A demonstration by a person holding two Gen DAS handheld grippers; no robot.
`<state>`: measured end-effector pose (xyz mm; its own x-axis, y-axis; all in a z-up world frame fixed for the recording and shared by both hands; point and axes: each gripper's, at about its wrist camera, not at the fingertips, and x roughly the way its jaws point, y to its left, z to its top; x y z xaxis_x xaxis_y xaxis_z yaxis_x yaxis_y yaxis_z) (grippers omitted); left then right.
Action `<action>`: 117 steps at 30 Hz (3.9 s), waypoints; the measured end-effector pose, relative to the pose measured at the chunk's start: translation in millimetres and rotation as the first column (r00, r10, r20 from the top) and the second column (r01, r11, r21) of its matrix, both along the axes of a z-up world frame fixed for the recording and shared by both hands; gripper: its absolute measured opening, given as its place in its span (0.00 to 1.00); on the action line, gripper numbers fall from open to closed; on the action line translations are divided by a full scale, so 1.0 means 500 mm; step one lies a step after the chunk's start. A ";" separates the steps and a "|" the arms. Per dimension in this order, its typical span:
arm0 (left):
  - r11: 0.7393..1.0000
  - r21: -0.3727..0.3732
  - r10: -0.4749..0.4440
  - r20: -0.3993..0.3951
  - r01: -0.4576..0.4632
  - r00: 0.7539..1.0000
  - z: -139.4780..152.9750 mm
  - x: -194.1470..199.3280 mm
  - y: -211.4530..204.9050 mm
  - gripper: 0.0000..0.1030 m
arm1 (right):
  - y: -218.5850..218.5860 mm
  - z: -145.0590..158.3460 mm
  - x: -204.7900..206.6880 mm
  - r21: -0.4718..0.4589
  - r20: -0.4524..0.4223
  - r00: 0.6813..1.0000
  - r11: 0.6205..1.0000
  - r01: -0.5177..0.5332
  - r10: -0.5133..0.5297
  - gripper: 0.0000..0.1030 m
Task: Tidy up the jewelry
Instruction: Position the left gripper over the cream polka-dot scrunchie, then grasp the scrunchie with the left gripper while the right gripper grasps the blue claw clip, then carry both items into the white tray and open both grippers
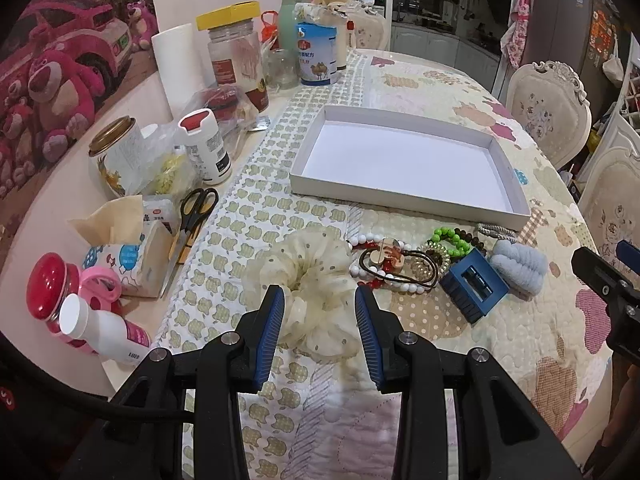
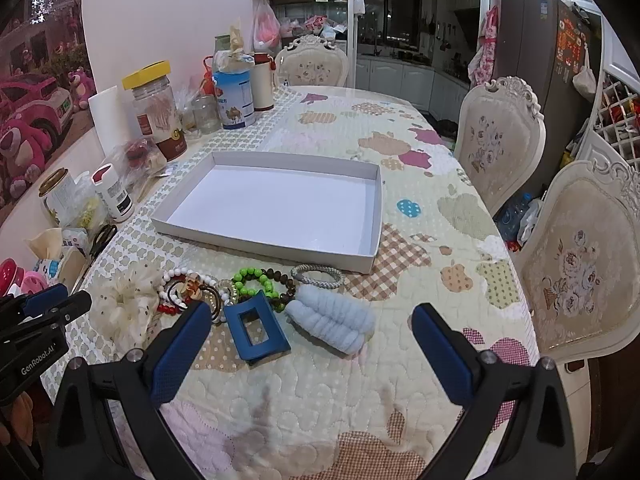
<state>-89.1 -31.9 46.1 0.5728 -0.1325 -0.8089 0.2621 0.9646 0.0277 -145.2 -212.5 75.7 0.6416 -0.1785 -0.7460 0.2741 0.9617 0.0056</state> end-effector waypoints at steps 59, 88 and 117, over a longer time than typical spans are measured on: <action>0.990 -0.135 0.021 -0.130 -0.038 0.991 -0.030 0.048 0.093 0.26 | 0.012 -0.098 0.036 0.127 -0.102 0.979 0.978 -0.165 0.178 0.98; 0.970 -0.179 0.097 -0.341 -0.165 0.935 -0.189 0.165 0.090 0.29 | 0.048 -0.219 0.151 0.139 -0.187 0.915 0.931 -0.337 0.358 0.48; 0.964 -0.260 0.018 -0.130 -0.051 0.991 0.010 0.343 -0.048 0.03 | -0.107 -0.063 0.225 0.182 -0.026 0.977 0.962 -0.205 0.214 0.46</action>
